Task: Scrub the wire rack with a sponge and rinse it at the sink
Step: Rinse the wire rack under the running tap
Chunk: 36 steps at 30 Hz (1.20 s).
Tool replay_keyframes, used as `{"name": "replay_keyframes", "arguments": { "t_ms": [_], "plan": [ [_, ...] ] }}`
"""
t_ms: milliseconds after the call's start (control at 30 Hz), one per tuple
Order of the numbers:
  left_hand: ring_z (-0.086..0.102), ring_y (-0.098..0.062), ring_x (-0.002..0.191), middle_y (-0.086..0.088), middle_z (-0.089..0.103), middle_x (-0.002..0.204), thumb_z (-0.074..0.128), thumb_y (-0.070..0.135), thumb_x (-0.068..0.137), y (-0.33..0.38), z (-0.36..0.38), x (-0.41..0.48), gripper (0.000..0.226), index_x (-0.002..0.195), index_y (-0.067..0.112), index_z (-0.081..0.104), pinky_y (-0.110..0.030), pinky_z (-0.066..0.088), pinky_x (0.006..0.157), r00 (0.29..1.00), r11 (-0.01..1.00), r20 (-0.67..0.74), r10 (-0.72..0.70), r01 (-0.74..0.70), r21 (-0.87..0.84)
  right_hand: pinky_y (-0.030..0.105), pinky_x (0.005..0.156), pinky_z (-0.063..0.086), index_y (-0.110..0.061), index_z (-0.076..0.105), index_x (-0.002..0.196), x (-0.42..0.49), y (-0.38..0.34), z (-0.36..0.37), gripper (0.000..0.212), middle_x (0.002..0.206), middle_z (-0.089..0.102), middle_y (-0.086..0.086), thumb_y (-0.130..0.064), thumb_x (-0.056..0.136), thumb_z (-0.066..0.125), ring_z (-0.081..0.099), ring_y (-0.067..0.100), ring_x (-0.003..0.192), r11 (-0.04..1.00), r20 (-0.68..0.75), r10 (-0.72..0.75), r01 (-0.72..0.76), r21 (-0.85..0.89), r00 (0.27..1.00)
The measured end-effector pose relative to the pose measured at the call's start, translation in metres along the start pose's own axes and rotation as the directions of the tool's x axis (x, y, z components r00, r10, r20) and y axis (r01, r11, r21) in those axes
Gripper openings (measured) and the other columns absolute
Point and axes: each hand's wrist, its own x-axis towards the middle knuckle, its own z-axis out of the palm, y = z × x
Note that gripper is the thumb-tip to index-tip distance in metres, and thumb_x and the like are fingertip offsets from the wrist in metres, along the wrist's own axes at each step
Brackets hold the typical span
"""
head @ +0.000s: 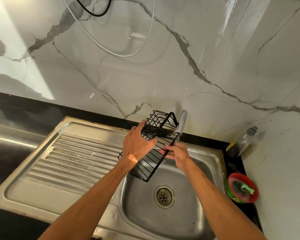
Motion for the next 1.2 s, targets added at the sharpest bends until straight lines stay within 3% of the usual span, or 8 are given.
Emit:
{"name": "replay_keyframes", "arguments": {
  "t_ms": [267,367,500,633,767,867,1033,1200],
  "plan": [
    [0.046,-0.026,0.138,-0.007,0.049,0.148,0.074,0.044,0.085,0.005,0.0,-0.006,0.09,0.159,0.039,0.022,-0.045,0.037,0.114,0.999,0.999,-0.038,-0.035,0.036,0.007,0.042,0.084,0.06,0.008,0.06,0.112,-0.007,-0.002,0.006,0.02,0.106,0.071,0.025,0.01,0.092,0.056,0.073,0.034,0.095,0.994,0.075,0.085,-0.08,-0.068,0.994],
    [0.043,-0.028,0.14,-0.009,0.046,0.149,0.073,0.043,0.087,0.005,0.0,-0.007,0.089,0.159,0.039,0.021,-0.046,0.034,0.116,0.995,0.997,-0.064,-0.074,0.071,-0.044,0.041,0.081,0.061,0.004,0.064,0.108,-0.004,-0.01,0.006,0.02,0.101,0.074,0.02,0.007,0.089,0.064,0.075,0.031,0.09,1.0,-0.025,-0.008,0.008,-0.008,1.0],
    [0.055,-0.027,0.126,-0.008,0.052,0.136,0.074,0.044,0.085,0.008,-0.001,-0.005,0.09,0.158,0.039,0.022,-0.043,0.043,0.107,0.991,0.998,-0.118,-0.065,0.063,-0.021,0.041,0.08,0.061,0.004,0.064,0.106,-0.017,0.003,0.012,0.025,0.101,0.074,0.019,0.011,0.083,0.068,0.076,0.027,0.088,0.972,0.118,0.03,-0.002,-0.233,0.993],
    [0.054,-0.028,0.126,-0.009,0.05,0.139,0.073,0.041,0.084,0.01,0.0,-0.004,0.09,0.158,0.038,0.023,-0.042,0.044,0.104,0.986,0.995,-0.148,-0.081,0.071,-0.074,0.04,0.079,0.062,0.001,0.066,0.105,-0.01,0.0,0.009,0.024,0.098,0.075,0.015,0.001,0.082,0.074,0.075,0.027,0.087,0.995,-0.059,-0.074,0.069,-0.077,0.996],
    [0.059,-0.027,0.118,-0.008,0.052,0.132,0.073,0.044,0.083,0.01,0.007,-0.007,0.091,0.158,0.037,0.023,-0.033,0.045,0.091,0.985,0.996,-0.158,-0.076,0.067,-0.06,0.045,0.082,0.061,0.002,0.065,0.106,-0.016,0.003,0.01,0.021,0.098,0.075,0.019,0.004,0.086,0.07,0.076,0.029,0.086,0.977,0.095,-0.018,0.038,-0.208,0.995],
    [0.054,-0.028,0.126,-0.009,0.048,0.141,0.073,0.042,0.085,0.014,0.011,-0.012,0.091,0.159,0.036,0.021,-0.038,0.045,0.102,0.982,0.99,-0.155,-0.105,0.089,-0.105,0.044,0.081,0.061,0.001,0.065,0.107,-0.009,-0.005,0.003,0.02,0.097,0.075,0.018,0.002,0.087,0.068,0.075,0.03,0.086,0.996,-0.01,-0.05,0.049,-0.074,0.999],
    [0.054,-0.025,0.124,-0.008,0.049,0.14,0.076,0.046,0.082,0.014,0.02,-0.016,0.094,0.159,0.033,0.023,-0.038,0.043,0.103,0.976,0.99,-0.187,-0.114,0.096,-0.101,0.045,0.081,0.061,0.008,0.062,0.108,-0.009,-0.011,0.0,0.024,0.099,0.074,0.023,0.01,0.084,0.068,0.075,0.033,0.086,0.973,0.102,0.009,0.015,-0.232,0.995],
    [0.053,-0.025,0.126,-0.007,0.049,0.142,0.079,0.048,0.078,0.017,0.029,-0.018,0.096,0.157,0.031,0.025,-0.039,0.043,0.105,0.964,0.979,-0.229,-0.132,0.09,-0.183,0.046,0.082,0.061,0.006,0.066,0.1,-0.001,-0.023,-0.003,0.016,0.092,0.075,0.02,0.006,0.085,0.071,0.075,0.033,0.083,0.986,-0.009,-0.078,0.076,-0.145,0.997]
  ]
}}
